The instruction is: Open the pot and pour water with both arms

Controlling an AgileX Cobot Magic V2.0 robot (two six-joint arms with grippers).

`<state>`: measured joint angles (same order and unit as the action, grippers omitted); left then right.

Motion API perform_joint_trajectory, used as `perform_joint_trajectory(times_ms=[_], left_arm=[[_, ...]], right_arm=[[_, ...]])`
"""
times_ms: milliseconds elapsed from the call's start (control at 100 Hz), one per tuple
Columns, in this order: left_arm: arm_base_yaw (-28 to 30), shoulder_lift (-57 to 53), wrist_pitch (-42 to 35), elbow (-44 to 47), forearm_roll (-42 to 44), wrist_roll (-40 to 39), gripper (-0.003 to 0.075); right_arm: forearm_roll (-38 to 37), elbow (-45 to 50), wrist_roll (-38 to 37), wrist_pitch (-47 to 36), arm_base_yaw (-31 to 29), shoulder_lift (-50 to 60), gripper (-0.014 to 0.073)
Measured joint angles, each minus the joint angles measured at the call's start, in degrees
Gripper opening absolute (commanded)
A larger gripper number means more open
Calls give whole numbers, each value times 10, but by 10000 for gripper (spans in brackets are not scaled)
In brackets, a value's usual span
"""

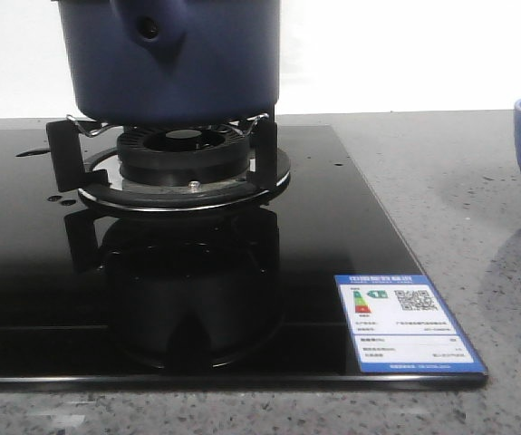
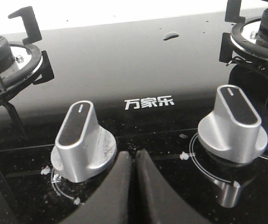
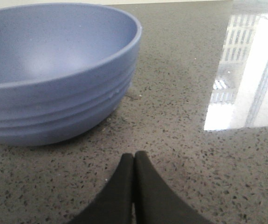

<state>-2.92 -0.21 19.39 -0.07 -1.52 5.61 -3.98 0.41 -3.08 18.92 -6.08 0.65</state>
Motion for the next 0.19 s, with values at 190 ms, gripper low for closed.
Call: perform_joint_trajectory(times_ms=[190], left_arm=[[0,0,0,0,0,0,-20]], right_arm=[[0,0,0,0,0,0,-63]])
